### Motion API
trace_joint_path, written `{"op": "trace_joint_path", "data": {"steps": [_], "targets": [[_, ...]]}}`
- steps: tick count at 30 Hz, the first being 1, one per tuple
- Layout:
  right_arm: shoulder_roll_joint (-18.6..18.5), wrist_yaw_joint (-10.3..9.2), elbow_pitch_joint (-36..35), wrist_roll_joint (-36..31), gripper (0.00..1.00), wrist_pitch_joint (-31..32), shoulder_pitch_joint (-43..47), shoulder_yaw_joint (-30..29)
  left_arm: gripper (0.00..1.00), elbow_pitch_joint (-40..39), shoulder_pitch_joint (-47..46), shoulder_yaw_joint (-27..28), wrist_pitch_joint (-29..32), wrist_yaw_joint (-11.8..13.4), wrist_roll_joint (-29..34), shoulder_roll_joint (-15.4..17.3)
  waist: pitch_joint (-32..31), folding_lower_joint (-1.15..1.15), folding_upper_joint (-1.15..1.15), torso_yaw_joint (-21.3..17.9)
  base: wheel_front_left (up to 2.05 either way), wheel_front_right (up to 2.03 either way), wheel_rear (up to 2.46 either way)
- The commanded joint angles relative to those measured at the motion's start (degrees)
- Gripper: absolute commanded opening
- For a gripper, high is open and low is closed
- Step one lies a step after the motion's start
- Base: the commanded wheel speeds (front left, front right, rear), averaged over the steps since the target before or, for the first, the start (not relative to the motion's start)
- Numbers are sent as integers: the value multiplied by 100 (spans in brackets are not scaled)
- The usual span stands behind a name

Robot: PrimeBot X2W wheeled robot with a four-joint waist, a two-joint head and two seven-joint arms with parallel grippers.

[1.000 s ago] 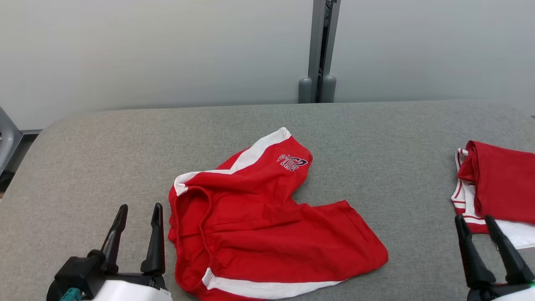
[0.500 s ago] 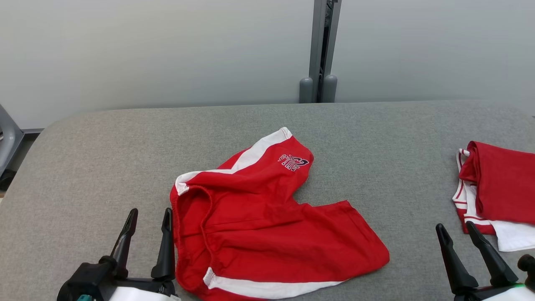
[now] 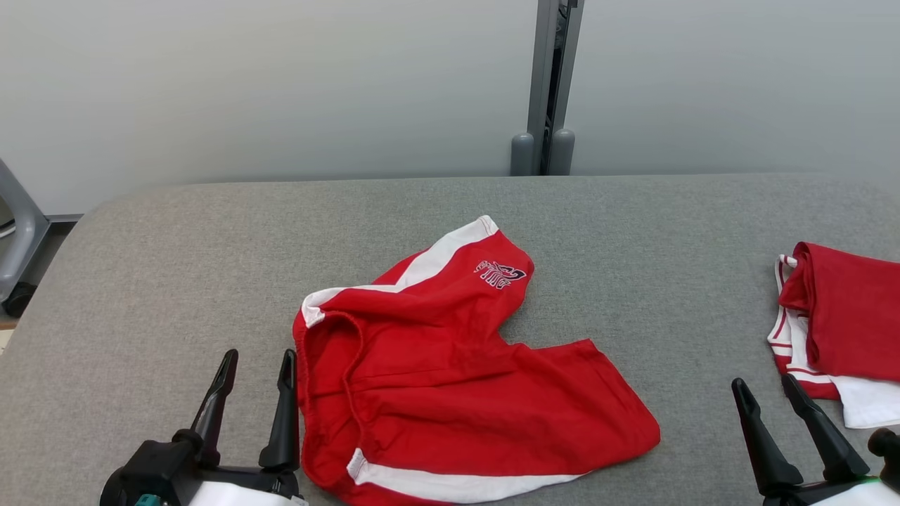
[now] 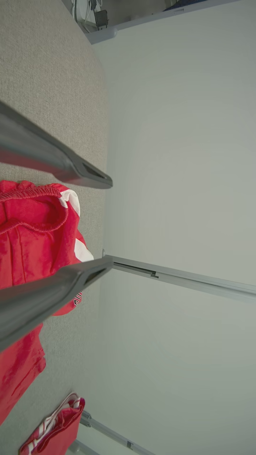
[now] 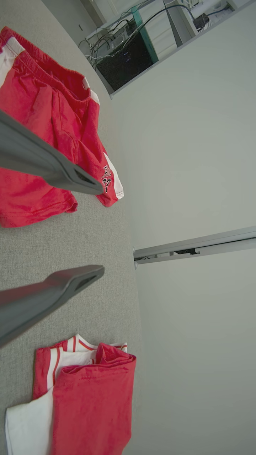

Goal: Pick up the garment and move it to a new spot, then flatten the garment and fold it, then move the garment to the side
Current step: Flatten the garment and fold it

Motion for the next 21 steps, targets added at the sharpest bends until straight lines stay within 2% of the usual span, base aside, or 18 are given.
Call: {"op": "trace_joint_path", "data": {"steps": [1, 12, 17, 19, 21], "targets": [[-33, 1, 12, 37, 100, -27, -65, 8, 100, -13, -108, 7, -16, 5, 16, 39, -4, 0, 0, 4, 0, 0, 0], [-79, 1, 34, 35, 100, -97, -90, 59, 100, -56, -71, -30, 68, -6, -115, 19, -19, 0, 0, 13, 0, 0, 0], [-289, 1, 200, 127, 100, 216, -153, 310, 100, -125, -94, -62, 201, -48, -198, 42, 12, 0, 0, 8, 0, 0, 0], [-399, 1, 344, 346, 100, 474, -171, 485, 100, -116, -111, -161, 404, -132, -265, 55, 37, 0, 0, 13, 0, 0, 0], [-559, 1, 496, 591, 100, 747, -223, 727, 100, -50, -114, -394, 820, -326, -331, 159, 59, 0, 0, 32, 0, 0, 0]]}}
